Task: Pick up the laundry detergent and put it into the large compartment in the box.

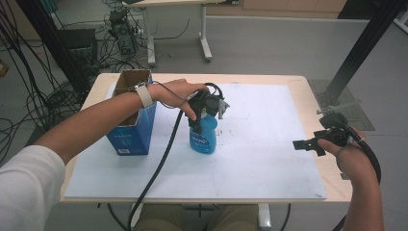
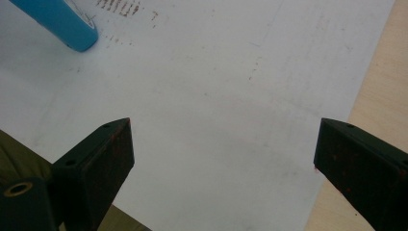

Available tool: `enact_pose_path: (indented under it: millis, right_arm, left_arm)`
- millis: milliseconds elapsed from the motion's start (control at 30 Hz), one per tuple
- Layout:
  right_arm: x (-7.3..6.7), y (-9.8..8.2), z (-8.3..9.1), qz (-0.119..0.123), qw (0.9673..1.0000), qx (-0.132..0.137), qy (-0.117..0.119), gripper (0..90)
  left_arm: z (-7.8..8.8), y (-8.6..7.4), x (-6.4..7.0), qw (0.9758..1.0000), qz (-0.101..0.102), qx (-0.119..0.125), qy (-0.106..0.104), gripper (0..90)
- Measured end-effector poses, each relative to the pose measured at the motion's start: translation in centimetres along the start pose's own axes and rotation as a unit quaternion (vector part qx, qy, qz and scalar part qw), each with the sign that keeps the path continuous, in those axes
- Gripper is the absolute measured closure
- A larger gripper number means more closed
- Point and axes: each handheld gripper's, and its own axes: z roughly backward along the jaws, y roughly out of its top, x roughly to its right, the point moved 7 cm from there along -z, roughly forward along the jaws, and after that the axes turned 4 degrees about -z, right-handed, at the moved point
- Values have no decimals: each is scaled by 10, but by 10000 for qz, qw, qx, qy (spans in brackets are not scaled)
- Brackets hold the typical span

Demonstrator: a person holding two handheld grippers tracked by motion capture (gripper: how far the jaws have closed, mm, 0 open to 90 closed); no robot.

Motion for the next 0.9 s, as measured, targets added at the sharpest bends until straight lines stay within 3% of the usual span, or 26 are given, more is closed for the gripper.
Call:
enact_pose_path:
  millis: [900]
  right_arm:
    - [1, 0, 2, -13, 10000, 7, -15, 67]
  left_arm:
    - [0, -1, 0, 10000, 19, 6, -5, 382]
